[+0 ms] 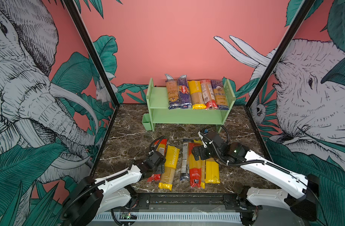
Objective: Place and organize the pasta boxes and bags onto the shelf
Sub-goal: 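Close the left gripper around the white-red spaghetti pack's end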
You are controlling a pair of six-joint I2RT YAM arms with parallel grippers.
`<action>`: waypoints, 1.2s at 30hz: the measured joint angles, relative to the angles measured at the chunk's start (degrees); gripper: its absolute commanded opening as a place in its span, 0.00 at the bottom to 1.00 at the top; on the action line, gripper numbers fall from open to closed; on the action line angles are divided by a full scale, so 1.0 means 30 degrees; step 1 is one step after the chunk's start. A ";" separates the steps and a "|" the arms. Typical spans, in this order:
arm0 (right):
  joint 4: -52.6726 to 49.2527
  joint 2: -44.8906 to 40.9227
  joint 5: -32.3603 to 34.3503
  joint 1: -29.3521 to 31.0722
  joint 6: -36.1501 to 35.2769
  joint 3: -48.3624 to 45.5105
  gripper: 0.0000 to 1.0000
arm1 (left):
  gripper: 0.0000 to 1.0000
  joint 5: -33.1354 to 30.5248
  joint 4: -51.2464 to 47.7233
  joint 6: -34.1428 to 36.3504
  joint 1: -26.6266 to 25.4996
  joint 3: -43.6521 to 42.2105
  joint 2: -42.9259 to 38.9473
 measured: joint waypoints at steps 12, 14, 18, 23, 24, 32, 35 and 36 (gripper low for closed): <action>-0.0160 -0.1617 -0.0160 0.0007 0.0175 -0.0452 0.99 | 0.04 -0.0291 0.2477 -0.0546 -0.0015 -0.0517 -0.0393; -0.0233 -0.1858 -0.0146 0.0000 0.0248 -0.0452 0.99 | 0.00 -0.0204 0.2455 -0.0423 -0.0022 -0.0270 -0.0430; -0.0372 -0.2113 -0.0080 0.0000 0.0386 -0.0452 0.99 | 0.00 -0.0219 0.1617 -0.0117 -0.0015 0.0000 -0.0976; -0.0466 -0.2142 -0.0015 0.0000 0.0401 -0.0452 0.99 | 0.00 0.0066 -0.1333 0.0495 -0.0102 0.0153 -0.2674; -0.0466 -0.2142 -0.0015 0.0007 0.0401 -0.0452 0.99 | 0.00 0.0095 -0.2076 0.0641 -0.0102 0.0204 -0.3075; -0.0481 -0.2142 0.0000 0.0007 0.0393 -0.0452 0.99 | 0.00 -0.0058 -0.7978 0.1909 -0.0102 0.2929 -0.4947; -0.0474 -0.2142 0.0036 0.0007 0.0393 -0.0444 0.99 | 0.00 -0.0255 -0.9231 0.2455 -0.0102 0.4670 -0.5544; -0.0474 -0.2149 0.0058 0.0007 0.0393 -0.0444 0.99 | 0.00 -0.0321 -0.9515 0.2616 -0.0102 0.5217 -0.5756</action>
